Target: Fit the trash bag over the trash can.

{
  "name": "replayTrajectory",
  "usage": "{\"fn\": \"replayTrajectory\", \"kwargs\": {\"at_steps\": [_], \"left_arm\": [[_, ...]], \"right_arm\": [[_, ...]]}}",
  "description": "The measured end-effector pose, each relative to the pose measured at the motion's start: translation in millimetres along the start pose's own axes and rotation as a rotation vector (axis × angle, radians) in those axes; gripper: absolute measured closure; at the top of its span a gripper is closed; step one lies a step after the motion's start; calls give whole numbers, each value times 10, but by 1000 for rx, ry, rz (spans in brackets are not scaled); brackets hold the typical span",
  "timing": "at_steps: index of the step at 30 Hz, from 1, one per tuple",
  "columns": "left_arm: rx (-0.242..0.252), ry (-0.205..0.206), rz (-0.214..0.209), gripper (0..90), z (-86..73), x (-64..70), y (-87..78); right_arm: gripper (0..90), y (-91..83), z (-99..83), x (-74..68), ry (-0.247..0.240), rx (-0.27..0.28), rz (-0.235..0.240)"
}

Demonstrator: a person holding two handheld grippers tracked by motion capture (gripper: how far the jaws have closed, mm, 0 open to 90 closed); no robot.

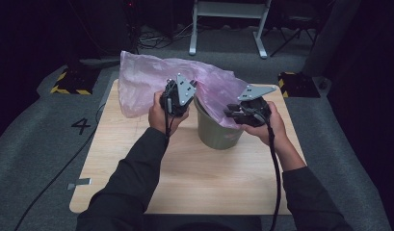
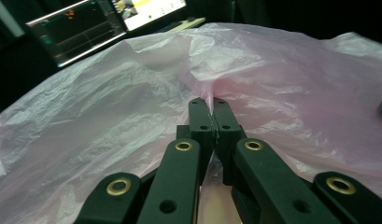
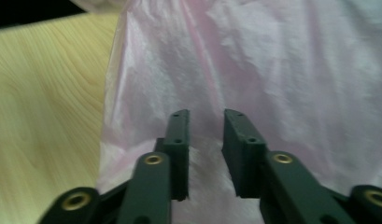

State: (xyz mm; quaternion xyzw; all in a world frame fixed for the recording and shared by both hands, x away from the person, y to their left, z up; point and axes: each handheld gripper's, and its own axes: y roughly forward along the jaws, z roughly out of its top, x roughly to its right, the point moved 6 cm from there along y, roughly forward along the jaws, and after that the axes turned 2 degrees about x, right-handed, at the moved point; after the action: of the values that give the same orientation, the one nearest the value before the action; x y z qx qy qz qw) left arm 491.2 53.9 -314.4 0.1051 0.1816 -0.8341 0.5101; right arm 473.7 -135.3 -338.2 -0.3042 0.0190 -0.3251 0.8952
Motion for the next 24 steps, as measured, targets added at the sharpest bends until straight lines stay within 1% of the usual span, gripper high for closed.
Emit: {"fn": "replayTrajectory", "kwargs": {"at_steps": [1,2,3,4,6,7,10,12,15,16,17,18,19,20,22,24], "left_arm": [[-5,-7,9,894,-9,-33,18],[-16,-19,19,894,-23,-65,39],[-22,-32,25,895,-34,-96,58],[-32,-36,35,894,-44,-124,76],[-38,-40,40,895,-58,-140,101],[-41,-35,38,894,-64,-138,108],[-44,-36,33,895,-78,-119,124],[-46,-38,29,894,-84,-110,132],[-45,-33,21,894,-74,-93,138],[-42,-35,16,894,-66,-82,137],[-40,-29,14,894,-59,-76,131],[-37,-28,9,894,-53,-67,128],[-37,-22,5,894,-49,-63,124],[-35,-24,4,894,-46,-59,120],[-28,-34,-1,894,-45,-64,110],[-29,-34,-6,894,-51,-70,100]], "right_arm": [[659,-44,4,-10,-2,19,23],[619,-91,4,-21,-17,32,31],[602,-135,-1,-29,-26,37,29],[584,-177,-9,-45,-32,42,43],[515,-251,-35,-112,-68,54,102],[504,-287,-49,-151,-89,61,122],[435,-359,-97,-259,-123,80,173],[390,-364,-129,-304,-143,79,174],[362,-331,-158,-331,-156,78,172],[368,-311,-166,-342,-164,72,172],[393,-288,-173,-349,-172,63,159],[441,-264,-176,-346,-175,52,135],[515,-246,-174,-347,-183,51,124],[588,-238,-171,-353,-189,54,133],[681,-233,-157,-349,-190,58,127],[754,-237,-145,-341,-191,66,124]]}}
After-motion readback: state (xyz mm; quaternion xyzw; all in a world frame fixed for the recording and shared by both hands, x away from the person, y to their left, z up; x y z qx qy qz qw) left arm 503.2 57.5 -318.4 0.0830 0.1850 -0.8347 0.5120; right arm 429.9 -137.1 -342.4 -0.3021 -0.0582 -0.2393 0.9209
